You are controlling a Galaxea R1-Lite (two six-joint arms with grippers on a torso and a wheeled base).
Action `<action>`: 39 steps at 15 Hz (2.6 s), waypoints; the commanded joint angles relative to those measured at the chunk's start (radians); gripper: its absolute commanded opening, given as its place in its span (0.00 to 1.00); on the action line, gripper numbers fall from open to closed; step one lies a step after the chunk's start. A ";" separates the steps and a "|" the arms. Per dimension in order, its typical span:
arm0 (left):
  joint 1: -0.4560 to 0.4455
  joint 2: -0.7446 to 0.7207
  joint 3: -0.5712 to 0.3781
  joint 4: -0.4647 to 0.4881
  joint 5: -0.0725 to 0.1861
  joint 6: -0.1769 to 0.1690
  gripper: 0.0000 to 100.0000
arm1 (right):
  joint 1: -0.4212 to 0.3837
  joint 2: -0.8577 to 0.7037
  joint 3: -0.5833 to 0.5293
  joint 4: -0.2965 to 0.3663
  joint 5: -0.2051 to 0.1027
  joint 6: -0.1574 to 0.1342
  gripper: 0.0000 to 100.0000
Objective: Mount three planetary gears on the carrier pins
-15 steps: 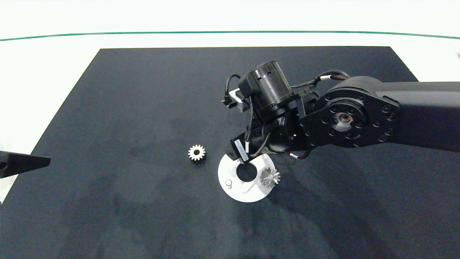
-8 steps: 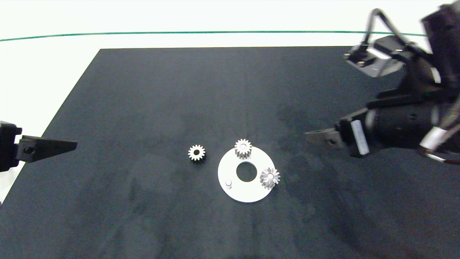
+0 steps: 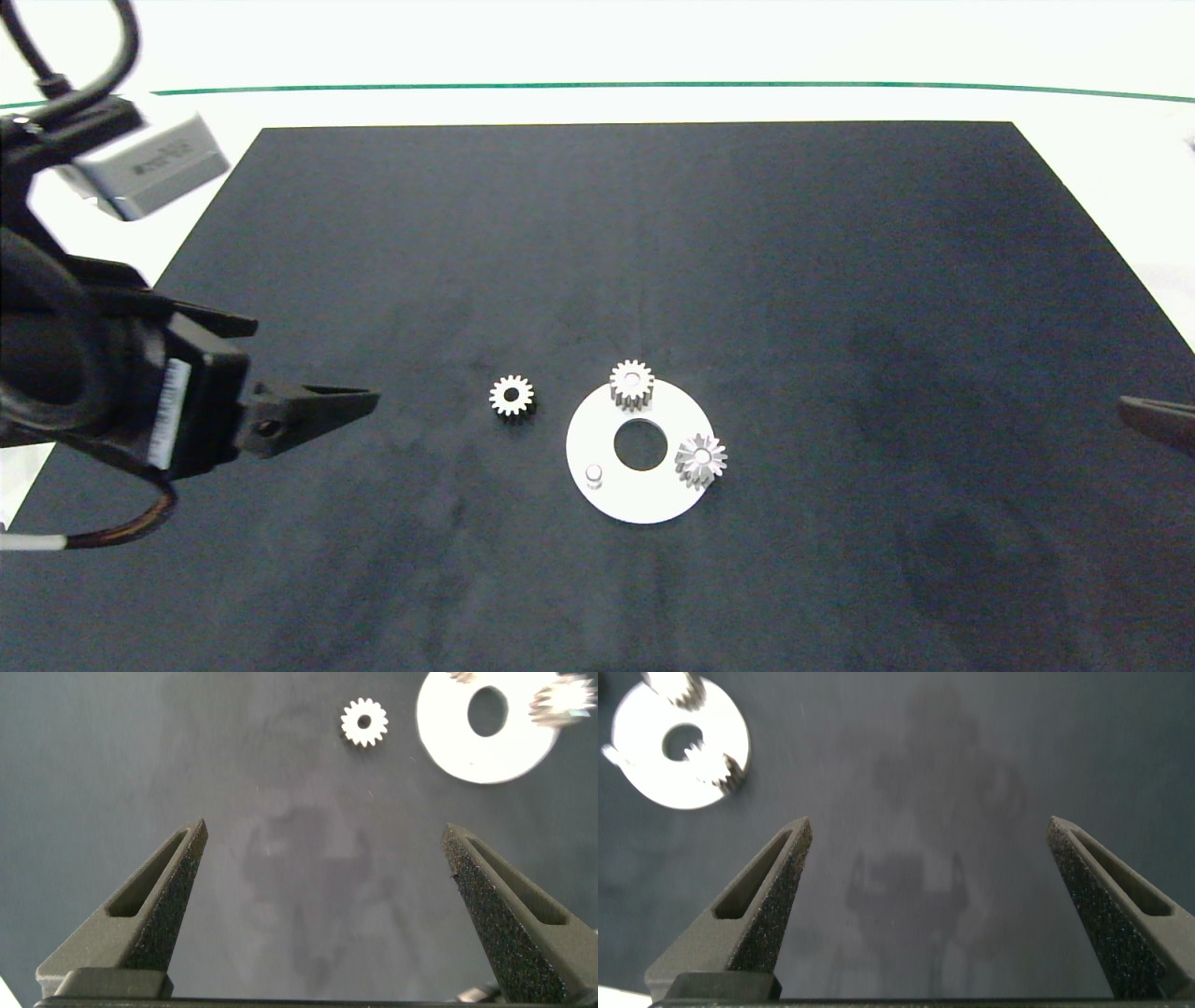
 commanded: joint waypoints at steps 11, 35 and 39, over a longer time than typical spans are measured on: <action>-0.117 0.525 -0.245 -0.176 0.062 0.018 1.00 | 0.019 -0.106 0.011 0.000 0.001 -0.047 1.00; 0.010 0.561 -0.082 -0.292 0.008 -0.109 0.87 | 0.021 -0.116 0.017 -0.086 0.011 -0.047 1.00; 0.010 0.558 -0.056 -0.324 0.010 -0.109 0.80 | 0.021 -0.116 0.017 -0.094 0.013 -0.047 1.00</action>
